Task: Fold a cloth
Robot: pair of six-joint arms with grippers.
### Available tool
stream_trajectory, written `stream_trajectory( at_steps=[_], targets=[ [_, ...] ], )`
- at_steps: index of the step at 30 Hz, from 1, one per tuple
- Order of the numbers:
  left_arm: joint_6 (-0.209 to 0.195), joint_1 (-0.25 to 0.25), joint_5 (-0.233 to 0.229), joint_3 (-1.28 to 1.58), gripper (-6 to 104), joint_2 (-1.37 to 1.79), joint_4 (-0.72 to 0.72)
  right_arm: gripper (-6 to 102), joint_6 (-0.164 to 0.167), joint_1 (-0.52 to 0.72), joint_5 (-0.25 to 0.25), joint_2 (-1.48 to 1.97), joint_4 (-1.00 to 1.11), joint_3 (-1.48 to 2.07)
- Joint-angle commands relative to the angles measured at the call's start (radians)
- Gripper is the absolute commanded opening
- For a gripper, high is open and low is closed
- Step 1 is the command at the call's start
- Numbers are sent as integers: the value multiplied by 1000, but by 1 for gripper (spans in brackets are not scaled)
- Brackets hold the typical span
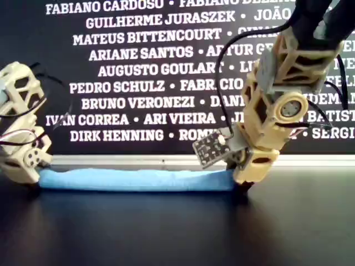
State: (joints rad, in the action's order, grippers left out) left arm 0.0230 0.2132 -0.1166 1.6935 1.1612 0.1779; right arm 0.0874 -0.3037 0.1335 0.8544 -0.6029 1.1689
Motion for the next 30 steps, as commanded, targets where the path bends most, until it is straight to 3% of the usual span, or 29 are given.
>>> stream_trajectory(
  at_steps=[1, 6, 14, 23, 30],
  targets=[
    [5, -6, 11, -46, 38, 6, -6, 52, 5, 5, 9, 23, -21, -61],
    [-9, -6, 11, -54, 16, 17, -6, 26, -11, -8, 11, 46, -18, -64],
    [3, 12, 12, -35, 10, 12, -5, -2, -9, -9, 11, 29, -21, -40],
    [6, 52, 9, -25, 7, 28, 18, -1, -11, 5, 11, 58, -25, -38],
    [6, 167, -8, 92, 0, 98, 18, -1, -11, 5, 9, 209, -25, 87]
  ],
)
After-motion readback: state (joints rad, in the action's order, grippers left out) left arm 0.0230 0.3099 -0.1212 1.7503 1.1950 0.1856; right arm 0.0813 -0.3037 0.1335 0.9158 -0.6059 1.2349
